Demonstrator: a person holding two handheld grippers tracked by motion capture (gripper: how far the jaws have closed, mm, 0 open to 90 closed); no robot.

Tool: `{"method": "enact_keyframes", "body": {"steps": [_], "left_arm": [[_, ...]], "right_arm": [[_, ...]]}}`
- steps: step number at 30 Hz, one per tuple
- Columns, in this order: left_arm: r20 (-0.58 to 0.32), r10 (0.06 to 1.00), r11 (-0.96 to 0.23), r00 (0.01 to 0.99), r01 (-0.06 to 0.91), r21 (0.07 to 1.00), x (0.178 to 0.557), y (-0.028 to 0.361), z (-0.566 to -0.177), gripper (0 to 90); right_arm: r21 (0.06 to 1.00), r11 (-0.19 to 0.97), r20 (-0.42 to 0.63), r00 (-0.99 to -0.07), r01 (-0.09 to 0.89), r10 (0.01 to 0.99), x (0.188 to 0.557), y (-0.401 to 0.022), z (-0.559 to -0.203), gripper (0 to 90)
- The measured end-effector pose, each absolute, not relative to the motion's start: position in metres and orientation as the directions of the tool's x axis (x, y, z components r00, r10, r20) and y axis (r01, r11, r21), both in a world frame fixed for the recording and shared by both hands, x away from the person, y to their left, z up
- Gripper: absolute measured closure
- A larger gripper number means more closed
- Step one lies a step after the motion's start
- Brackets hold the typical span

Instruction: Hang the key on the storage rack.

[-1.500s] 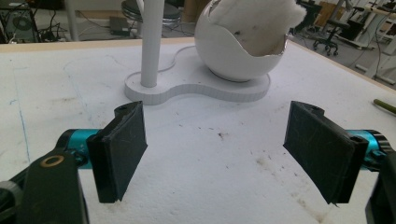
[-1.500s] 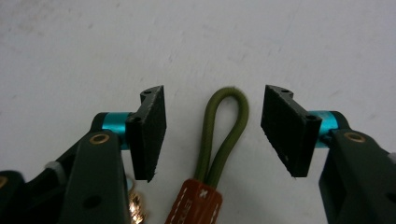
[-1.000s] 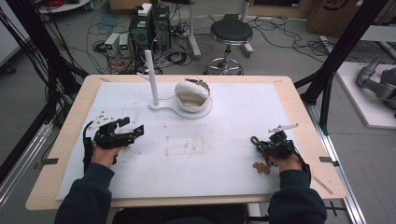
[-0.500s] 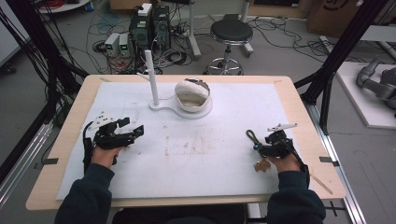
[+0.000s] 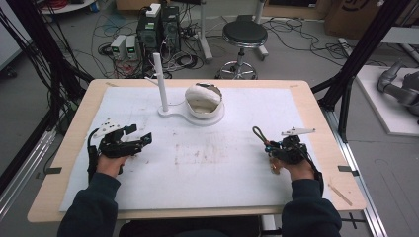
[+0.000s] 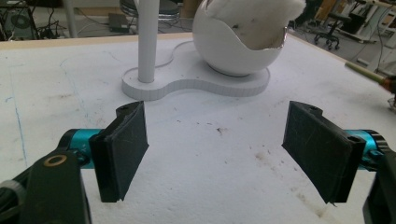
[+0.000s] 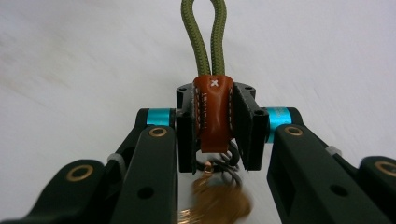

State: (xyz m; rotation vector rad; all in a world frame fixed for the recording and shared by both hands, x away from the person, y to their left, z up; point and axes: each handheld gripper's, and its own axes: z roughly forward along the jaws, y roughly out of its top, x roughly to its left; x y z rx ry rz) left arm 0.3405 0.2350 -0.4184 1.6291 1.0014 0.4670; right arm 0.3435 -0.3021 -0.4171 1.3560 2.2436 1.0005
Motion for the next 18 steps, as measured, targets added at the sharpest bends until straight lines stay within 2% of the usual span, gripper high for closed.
{"method": "enact_keyframes", "body": {"steps": [5,10,18], "left_arm": [[-0.193,0.804,-0.034,0.562,0.368,0.929,0.340,0.235,-0.418,20.9],[-0.184,0.810,-0.042,0.557,0.368,0.929,0.338,0.238,-0.419,20.8],[-0.188,0.816,-0.031,0.546,0.367,0.930,0.336,0.244,-0.419,20.8]], "right_arm": [[0.791,0.269,0.090,-0.539,0.549,0.837,0.345,-0.280,-0.405,73.0],[0.858,0.274,0.054,-0.607,0.434,0.793,0.350,-0.246,-0.387,73.0],[0.903,0.289,0.008,-0.685,0.317,0.728,0.368,-0.182,-0.361,73.0]]}}
